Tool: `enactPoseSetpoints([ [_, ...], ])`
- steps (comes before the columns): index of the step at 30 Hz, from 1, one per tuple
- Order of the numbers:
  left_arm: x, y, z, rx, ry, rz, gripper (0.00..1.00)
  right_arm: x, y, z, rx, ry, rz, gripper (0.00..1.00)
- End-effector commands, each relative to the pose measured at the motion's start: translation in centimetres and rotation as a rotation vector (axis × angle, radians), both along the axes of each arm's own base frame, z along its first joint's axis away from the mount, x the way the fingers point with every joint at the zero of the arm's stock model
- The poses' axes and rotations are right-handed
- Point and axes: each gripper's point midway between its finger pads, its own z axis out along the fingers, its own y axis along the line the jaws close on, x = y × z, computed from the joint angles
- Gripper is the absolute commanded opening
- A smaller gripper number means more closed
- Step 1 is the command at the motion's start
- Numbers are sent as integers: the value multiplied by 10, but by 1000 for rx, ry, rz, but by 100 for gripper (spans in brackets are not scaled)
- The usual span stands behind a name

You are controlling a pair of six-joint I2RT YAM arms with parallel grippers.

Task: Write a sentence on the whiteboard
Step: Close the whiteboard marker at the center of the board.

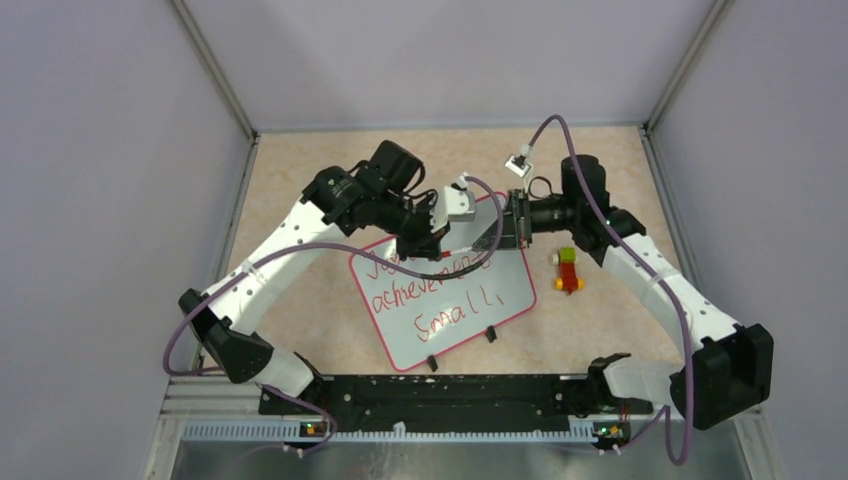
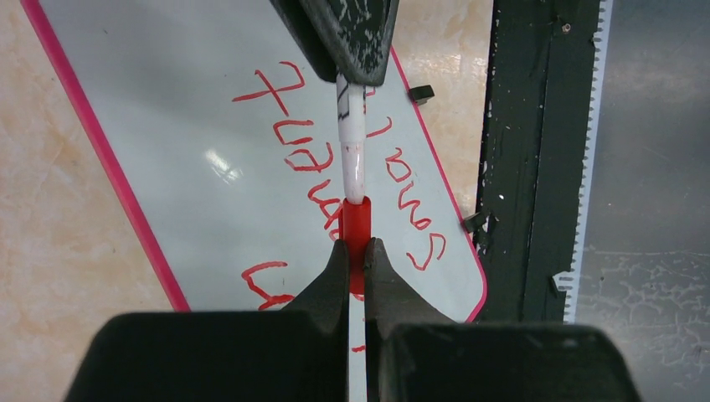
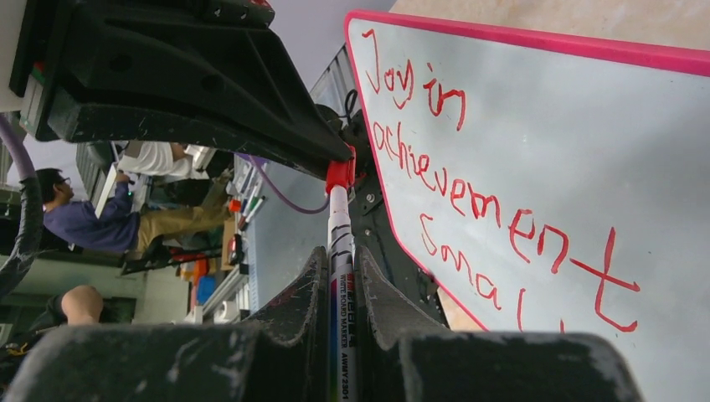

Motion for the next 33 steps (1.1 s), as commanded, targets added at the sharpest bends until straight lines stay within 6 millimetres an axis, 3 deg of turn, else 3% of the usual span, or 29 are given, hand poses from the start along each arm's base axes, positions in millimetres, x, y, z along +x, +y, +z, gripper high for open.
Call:
enactPoseSetpoints([
  [1, 4, -19, 12, -41, -44, -19, 0, 1, 8, 1, -9, -43, 17, 0],
  [16, 11, -47, 18, -105, -44, -13, 0, -1, 23, -20, -40, -29, 51, 0],
  [26, 21, -73, 57, -266, -85, -10, 0, -4, 26, -26, -30, -13, 70, 0],
  [32, 27, -63, 50, -209, -123, 27, 0, 11, 9, 0, -5, -69, 15, 0],
  [33, 29, -58, 54, -210, -143, 48, 4, 15, 4, 3, 7, -66, 2, 0],
])
